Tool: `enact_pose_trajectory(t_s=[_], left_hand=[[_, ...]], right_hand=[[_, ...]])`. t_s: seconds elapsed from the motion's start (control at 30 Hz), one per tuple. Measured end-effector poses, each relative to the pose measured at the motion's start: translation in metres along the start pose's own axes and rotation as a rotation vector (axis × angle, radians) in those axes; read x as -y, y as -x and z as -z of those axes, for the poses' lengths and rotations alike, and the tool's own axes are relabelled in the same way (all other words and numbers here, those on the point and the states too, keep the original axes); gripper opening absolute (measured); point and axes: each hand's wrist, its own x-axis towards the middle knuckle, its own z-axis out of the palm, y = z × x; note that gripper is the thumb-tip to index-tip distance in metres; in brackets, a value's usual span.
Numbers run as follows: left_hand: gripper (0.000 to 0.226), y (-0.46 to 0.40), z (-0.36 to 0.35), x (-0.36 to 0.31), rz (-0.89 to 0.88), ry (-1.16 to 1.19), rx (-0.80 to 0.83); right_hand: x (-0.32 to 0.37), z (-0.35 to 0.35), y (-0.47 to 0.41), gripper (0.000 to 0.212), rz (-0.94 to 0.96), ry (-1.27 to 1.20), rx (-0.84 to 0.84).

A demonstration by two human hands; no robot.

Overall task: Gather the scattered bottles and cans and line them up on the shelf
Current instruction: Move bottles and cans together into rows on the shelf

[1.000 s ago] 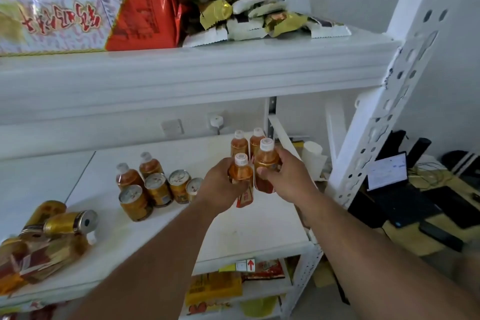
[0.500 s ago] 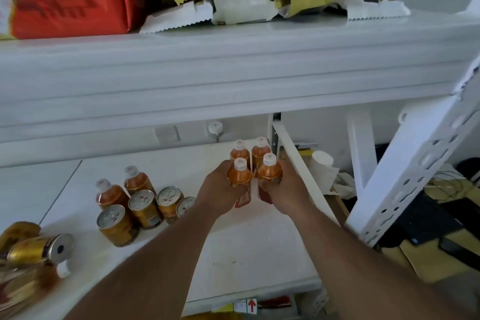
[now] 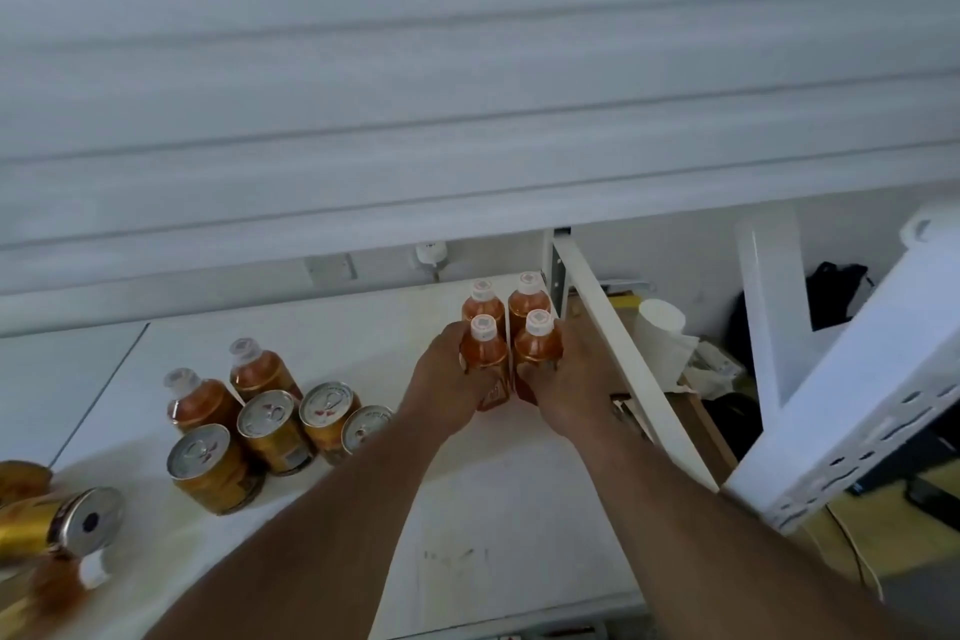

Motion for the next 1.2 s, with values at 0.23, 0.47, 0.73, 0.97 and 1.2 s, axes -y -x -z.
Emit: enact_pose_trajectory(t_s=[0.23,0.47,0.73,0.97,1.2], left_hand=[[0.058,0.000,-0.005,0.012,0.111,-0.098,-0.002],[0.044,-0.004,-0.011,0.008,0.108,-0.098,0.007],[0.041,-0.003,-0.012,0.005,0.121,-0.136,0.009],[0.056,0.012,-0.004,-0.010,0.153,-0.154,0.046],[0.064,0.044,0.020,-0.030,0.069,-0.374,0.081]], right_hand=[[-0.021,-0.003,0.003,0.040,-0.151,0.116,0.035],[-0.019,-0.009,-0.007,0.038,-0.167,0.137,0.002],[-0.022,-0.008,-0.012,0.029,-0.184,0.139,0.024],[-0.009,0.001,0.001,0.040,-0.240,0.130,0.078],[0.021,0.020,0.038,0.042,-0.219,0.260,0.167]])
